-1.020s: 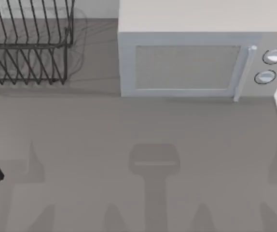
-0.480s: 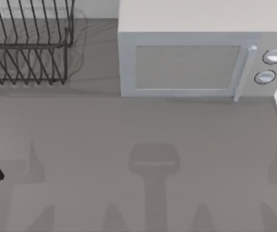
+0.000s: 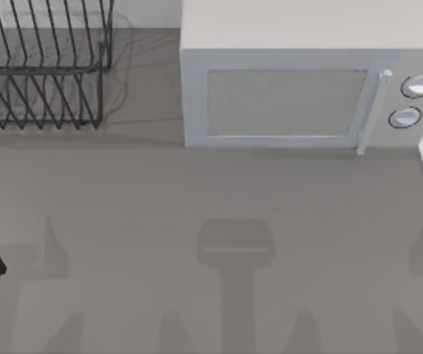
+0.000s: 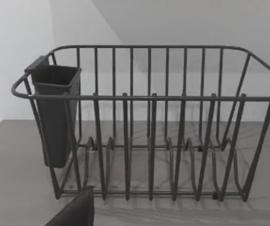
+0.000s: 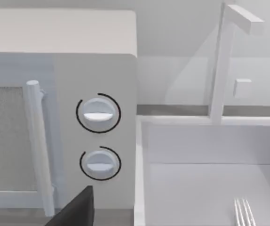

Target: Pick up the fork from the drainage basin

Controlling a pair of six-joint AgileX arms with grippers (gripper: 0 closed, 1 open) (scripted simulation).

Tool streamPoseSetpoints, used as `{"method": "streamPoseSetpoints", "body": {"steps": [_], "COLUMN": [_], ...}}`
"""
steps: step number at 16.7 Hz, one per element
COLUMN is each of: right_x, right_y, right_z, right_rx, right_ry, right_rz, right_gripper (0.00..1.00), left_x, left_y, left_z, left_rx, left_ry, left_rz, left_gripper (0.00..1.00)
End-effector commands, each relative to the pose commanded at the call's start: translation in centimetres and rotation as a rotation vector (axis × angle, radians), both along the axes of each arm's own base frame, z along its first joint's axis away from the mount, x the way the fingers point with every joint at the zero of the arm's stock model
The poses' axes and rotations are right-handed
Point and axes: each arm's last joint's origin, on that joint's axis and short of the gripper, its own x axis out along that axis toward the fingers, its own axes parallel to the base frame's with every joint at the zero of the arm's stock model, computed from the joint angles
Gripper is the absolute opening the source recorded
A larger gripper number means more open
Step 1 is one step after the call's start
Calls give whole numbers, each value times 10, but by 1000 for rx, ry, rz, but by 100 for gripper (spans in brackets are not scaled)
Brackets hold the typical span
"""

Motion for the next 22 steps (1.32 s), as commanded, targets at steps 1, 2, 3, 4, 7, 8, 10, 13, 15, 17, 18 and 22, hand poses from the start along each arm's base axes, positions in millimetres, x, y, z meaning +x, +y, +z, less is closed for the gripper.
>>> {"method": "streamPoseSetpoints", "body": {"steps": [1,2,3,4,7,8,10,13,15,17,18,22], "right_x": [2,4,8,15,48,64,104,174,223,266,285,336], "right_y": [-1,-2,-3,-4,-11,-14,-23,-43,-59,-77,-85,-115], "right_z": [10,21,34,48,91,103,123,131,121,100,86,26], "right_rx": [-6,-14,-21,-29,-50,-55,-63,-63,-56,-43,-35,0], "right_ry": [34,75,121,174,362,432,580,809,956,1093,1156,1366], "right_rz": [-7,-15,-23,-31,-55,-62,-72,-77,-73,-65,-59,-32], "right_gripper": [100,100,100,100,100,100,100,100,100,100,100,100], "left_x": [0,0,0,0,0,0,0,0,0,0,0,0], "left_y": [0,0,0,0,0,0,0,0,0,0,0,0], "left_z": [0,0,0,0,0,0,0,0,0,0,0,0], "left_rx": [0,0,0,0,0,0,0,0,0,0,0,0], "left_ry": [0,0,0,0,0,0,0,0,0,0,0,0], "left_rz": [0,0,0,0,0,0,0,0,0,0,0,0], "left_gripper": [100,100,100,100,100,100,100,100,100,100,100,100]}}
